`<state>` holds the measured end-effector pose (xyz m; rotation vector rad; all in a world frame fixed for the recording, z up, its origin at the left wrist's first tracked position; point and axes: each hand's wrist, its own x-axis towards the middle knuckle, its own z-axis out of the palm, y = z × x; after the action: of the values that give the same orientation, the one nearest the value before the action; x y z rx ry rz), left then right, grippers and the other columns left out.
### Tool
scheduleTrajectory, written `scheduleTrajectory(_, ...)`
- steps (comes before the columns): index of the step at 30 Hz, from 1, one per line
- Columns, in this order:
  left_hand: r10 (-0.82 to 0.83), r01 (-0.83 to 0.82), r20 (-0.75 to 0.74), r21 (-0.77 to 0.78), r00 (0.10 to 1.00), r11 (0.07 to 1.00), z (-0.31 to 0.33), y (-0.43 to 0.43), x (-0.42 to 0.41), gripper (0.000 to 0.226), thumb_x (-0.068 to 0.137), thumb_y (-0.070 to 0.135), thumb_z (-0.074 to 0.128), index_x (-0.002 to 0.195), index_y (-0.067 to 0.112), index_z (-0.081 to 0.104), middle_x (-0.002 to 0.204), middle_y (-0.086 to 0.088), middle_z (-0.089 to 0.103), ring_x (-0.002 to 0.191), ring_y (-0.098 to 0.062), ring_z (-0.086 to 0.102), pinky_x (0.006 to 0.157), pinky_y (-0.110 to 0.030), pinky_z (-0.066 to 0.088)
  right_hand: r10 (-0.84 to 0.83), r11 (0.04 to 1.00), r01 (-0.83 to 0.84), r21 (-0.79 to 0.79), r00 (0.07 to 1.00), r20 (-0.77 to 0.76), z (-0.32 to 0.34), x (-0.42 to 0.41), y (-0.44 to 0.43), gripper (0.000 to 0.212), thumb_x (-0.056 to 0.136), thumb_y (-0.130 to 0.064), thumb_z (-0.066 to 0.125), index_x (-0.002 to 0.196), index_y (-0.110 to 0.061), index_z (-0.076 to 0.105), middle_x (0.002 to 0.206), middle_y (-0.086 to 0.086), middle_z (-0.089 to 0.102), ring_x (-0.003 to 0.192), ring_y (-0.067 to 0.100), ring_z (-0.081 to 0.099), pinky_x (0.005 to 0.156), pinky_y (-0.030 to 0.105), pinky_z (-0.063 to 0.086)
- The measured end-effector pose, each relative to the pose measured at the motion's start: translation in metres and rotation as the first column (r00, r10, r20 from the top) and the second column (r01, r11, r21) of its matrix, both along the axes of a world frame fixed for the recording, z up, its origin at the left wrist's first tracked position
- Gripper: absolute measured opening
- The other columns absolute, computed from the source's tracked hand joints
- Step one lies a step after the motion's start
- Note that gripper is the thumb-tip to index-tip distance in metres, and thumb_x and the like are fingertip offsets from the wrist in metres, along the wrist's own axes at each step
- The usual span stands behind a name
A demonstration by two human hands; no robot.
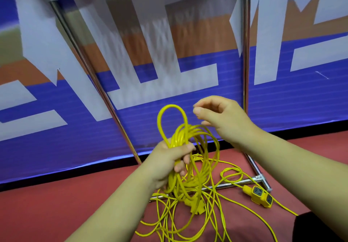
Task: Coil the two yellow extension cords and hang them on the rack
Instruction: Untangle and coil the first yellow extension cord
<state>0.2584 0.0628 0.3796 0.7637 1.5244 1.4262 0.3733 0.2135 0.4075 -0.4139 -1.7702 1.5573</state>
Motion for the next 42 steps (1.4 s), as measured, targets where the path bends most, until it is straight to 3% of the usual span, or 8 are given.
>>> scheduleTrajectory(4,0.11,-0.134,0.162,0.148,0.981,0.98,0.028,-0.016,-0.021,0.014,0.083,0.019,0.065,0.089,0.007,0.062,0.059,-0.004,0.052,0.032,-0.004,0.033,0.037,-0.021,0.04,0.176,0.97,-0.206,0.133,0.963,0.205,-0.021,0.008,0.005,0.019,0.086,-0.017,0.076,0.078,-0.01,0.06,0.065,0.008,0.061,0.06,0.016,0.054,0.063,0.037,0.046)
scheduleTrajectory(9,0.136,-0.24,0.333,0.296,0.933,0.925,0.053,-0.027,-0.032,0.009,0.085,0.02,0.058,0.082,0.016,0.066,0.059,0.003,0.051,0.031,0.0,0.033,0.037,-0.016,0.035,0.334,0.865,-0.49,0.109,0.724,0.603,-0.07,0.001,-0.012,0.032,0.076,-0.036,0.082,0.083,-0.029,0.051,0.098,0.004,0.072,0.072,0.013,0.06,0.069,0.042,0.051)
scheduleTrajectory(16,0.111,-0.266,0.358,0.421,0.927,0.867,0.065,-0.041,-0.039,0.007,0.078,0.025,0.064,0.084,0.021,0.065,0.061,0.007,0.052,0.03,0.0,0.033,0.037,-0.014,0.035,0.529,0.806,-0.589,-0.061,0.671,0.519,-0.093,-0.027,-0.04,0.04,0.081,-0.036,0.076,0.085,-0.009,0.046,0.096,0.043,0.056,0.084,0.028,0.07,0.068,0.048,0.049)
scheduleTrajectory(20,0.204,-0.335,0.358,0.356,0.911,0.872,0.053,-0.05,-0.061,0.019,0.085,0.027,0.061,0.102,0.019,0.064,0.069,0.007,0.055,0.032,-0.001,0.035,0.039,-0.015,0.038,0.516,0.857,-0.474,-0.204,0.777,0.362,-0.073,-0.029,-0.041,0.026,0.093,-0.003,0.065,0.083,-0.012,0.044,0.085,0.025,0.069,0.092,0.032,0.072,0.066,0.035,0.047)
scheduleTrajectory(25,0.399,-0.4,0.18,-0.035,0.899,0.916,0.021,-0.052,-0.071,0.028,0.081,0.024,0.072,0.102,0.009,0.059,0.06,0.001,0.045,0.035,-0.005,0.036,0.038,-0.02,0.039,0.16,0.878,-0.113,-0.465,0.985,0.064,-0.037,-0.034,-0.023,0.018,0.093,-0.005,0.064,0.093,-0.017,0.05,0.092,0.01,0.073,0.076,0.017,0.072,0.076,0.041,0.059)
scheduleTrajectory(29,0.357,-0.328,0.197,-0.165,0.913,0.93,0.014,-0.053,-0.066,0.02,0.092,0.029,0.066,0.096,0.011,0.058,0.054,0.003,0.041,0.035,-0.007,0.035,0.039,-0.02,0.037,-0.028,0.846,0.053,-0.531,0.998,0.055,-0.043,-0.036,-0.002,0.017,0.095,-0.009,0.063,0.1,-0.021,0.053,0.106,0.006,0.069,0.078,0.017,0.069,0.068,0.038,0.057)
scheduleTrajectory(36,0.165,-0.26,0.411,0.186,0.897,0.948,0.043,-0.057,-0.061,0.023,0.086,0.034,0.049,0.085,0.014,0.059,0.054,0.004,0.038,0.034,-0.007,0.032,0.04,-0.02,0.035,-0.042,0.991,0.092,-0.099,0.908,0.418,-0.089,-0.045,0.005,0.021,0.093,-0.011,0.065,0.104,-0.023,0.051,0.087,0.014,0.073,0.065,0.021,0.069,0.067,0.051,0.059)
scheduleTrajectory(42,0.182,-0.35,0.444,0.332,0.877,0.876,0.048,-0.054,-0.059,0.022,0.096,0.032,0.044,0.086,0.017,0.056,0.059,0.005,0.039,0.039,-0.007,0.035,0.044,-0.023,0.04,0.023,0.923,-0.289,0.256,0.703,0.711,-0.084,-0.032,-0.003,0.013,0.087,-0.015,0.067,0.088,-0.026,0.074,0.083,0.008,0.075,0.053,0.018,0.058,0.057,0.03,0.05)
